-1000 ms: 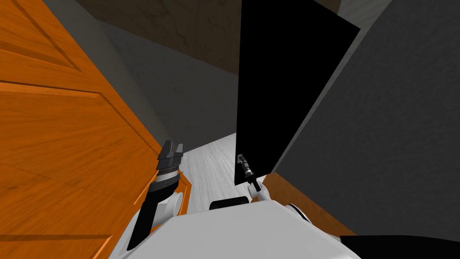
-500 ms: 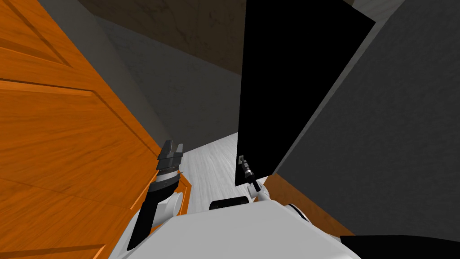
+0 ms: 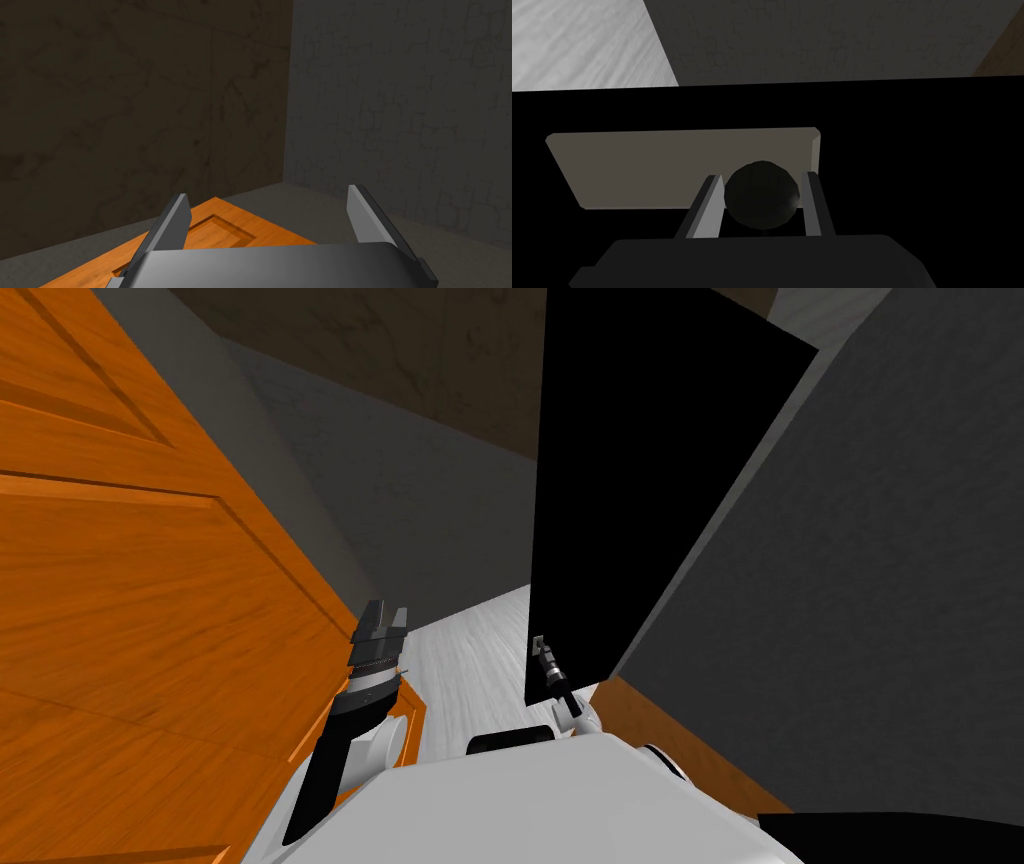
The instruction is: Push the door open
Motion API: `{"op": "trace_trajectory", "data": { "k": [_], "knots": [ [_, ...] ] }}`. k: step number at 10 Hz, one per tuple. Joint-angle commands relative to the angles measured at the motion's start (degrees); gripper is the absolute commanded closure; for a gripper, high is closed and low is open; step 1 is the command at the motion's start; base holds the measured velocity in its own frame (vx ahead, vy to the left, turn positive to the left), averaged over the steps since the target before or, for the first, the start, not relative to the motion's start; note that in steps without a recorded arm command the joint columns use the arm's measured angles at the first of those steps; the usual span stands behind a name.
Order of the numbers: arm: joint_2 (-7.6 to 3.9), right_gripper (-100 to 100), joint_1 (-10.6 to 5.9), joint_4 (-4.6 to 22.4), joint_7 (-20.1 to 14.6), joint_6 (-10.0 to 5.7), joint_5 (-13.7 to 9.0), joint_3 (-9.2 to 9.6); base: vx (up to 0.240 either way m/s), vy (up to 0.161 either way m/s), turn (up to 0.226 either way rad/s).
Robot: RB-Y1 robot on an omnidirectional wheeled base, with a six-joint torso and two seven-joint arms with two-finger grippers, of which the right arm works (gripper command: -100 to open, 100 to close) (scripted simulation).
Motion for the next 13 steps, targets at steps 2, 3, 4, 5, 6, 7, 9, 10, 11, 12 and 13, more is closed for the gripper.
{"op": "trace_trajectory", "data": {
  "k": [2,3,4,5,6,7,9,10,11,12,13],
  "knots": [
    [-1.01,100,-0.57,-0.3,0.3,0.07,-0.8,-1.31,0.172,0.059,-0.032],
    [-1.24,100,-0.58,-0.2,0.5,0.11,-1.1,-1.78,0.163,0.065,-0.035],
    [-1.24,100,-0.58,-0.2,0.5,0.11,-1.1,-1.78,0.132,0.046,-0.017],
    [-1.57,100,-0.59,-0.2,0.8,0.18,-1.6,-2.56,0.167,0.067,-0.039],
    [-1.57,100,-0.59,-0.2,0.8,0.18,-1.6,-2.56,0.127,0.038,-0.019],
    [-1.57,100,-0.59,0.7,0.8,0.18,-1.6,-2.56,0.055,-0.001,0.010],
    [-1.98,100,-0.62,-0.2,1.2,0.28,-2.3,-3.71,0.060,0.019,-0.035],
    [-1.98,100,-0.62,-0.2,1.2,0.28,-2.3,-3.71,0.155,0.084,-0.050],
    [-2.25,100,-0.64,-0.1,1.6,0.36,-2.9,-4.63,0.165,0.087,-0.067],
    [-2.32,100,-0.65,-0.1,1.7,0.39,-3.1,-4.96,0.179,0.067,-0.058],
    [-2.32,100,-0.65,-0.1,1.7,0.39,-3.1,-4.96,0.122,0.033,-0.010]
  ]
}}
